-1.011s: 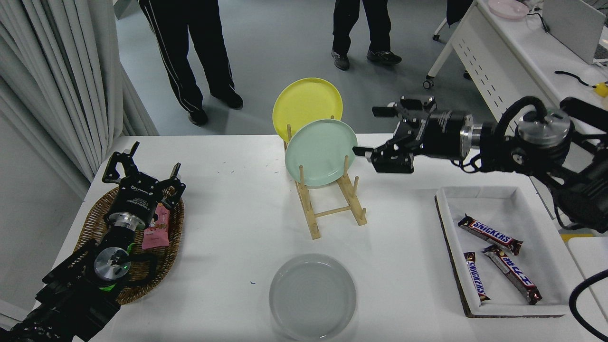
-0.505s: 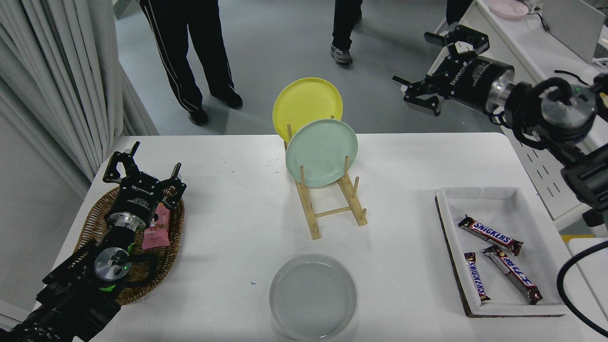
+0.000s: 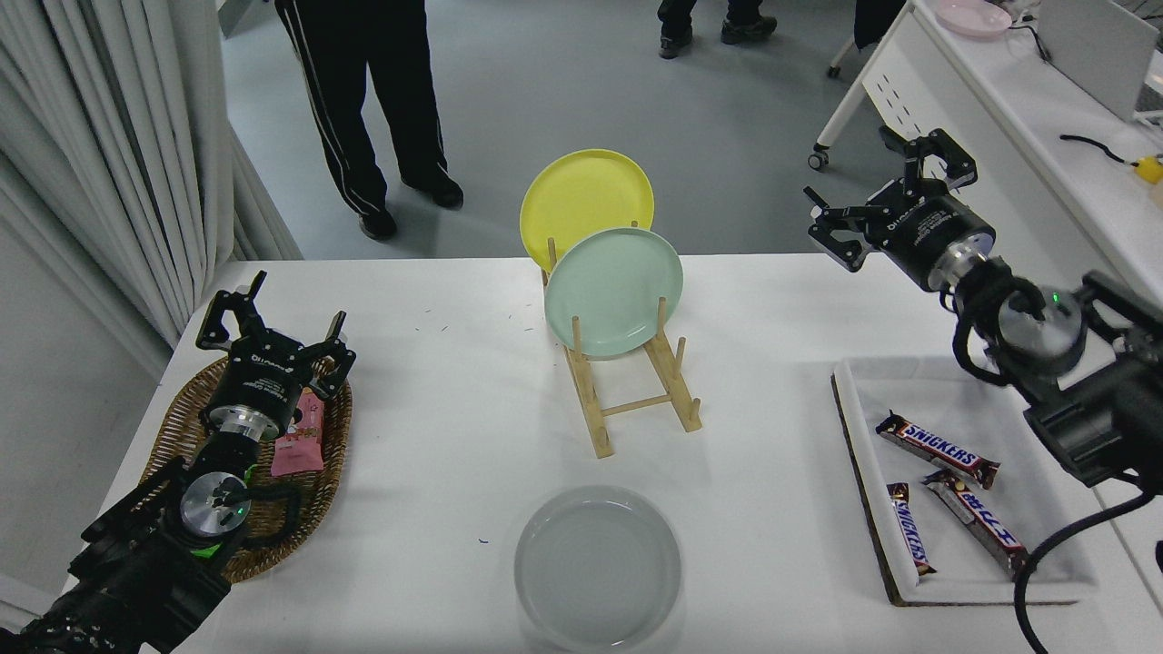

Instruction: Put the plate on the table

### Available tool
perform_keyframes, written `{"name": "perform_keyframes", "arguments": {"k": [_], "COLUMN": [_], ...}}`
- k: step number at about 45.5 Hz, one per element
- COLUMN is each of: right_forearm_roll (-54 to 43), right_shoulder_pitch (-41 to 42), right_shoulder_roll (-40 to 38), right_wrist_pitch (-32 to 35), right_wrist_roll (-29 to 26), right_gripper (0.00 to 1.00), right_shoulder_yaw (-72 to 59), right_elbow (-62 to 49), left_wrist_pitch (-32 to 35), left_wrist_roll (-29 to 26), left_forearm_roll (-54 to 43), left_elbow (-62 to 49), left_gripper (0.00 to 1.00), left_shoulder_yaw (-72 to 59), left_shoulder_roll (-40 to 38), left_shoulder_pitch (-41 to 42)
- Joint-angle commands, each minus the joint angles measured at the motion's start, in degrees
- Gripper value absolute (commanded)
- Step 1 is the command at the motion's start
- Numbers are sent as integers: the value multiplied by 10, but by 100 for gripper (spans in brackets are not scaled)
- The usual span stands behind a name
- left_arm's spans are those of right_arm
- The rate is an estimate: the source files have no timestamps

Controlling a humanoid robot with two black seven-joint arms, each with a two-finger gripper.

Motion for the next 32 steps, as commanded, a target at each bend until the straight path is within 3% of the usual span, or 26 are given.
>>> {"name": "perform_keyframes", "arguments": {"k": [1, 32], "right_forearm_roll": [-15, -26], "right_shoulder_pitch": [-47, -79], "right_shoulder_roll": [46, 104], "right_wrist_pitch": [42, 45], "right_wrist_roll": [26, 42], "right_gripper": [100, 100], "right_shoulder_yaw": [30, 72], "right_elbow": [-74, -134], "left_wrist_pitch": [0, 0], "left_wrist_roll": [0, 0], "left_forearm_roll": [0, 0], "left_elbow": [0, 0], "left_gripper": [100, 100], "left_shoulder_yaw": [0, 0], "left_shoulder_roll": [0, 0], "left_shoulder_pitch": [0, 0]}}
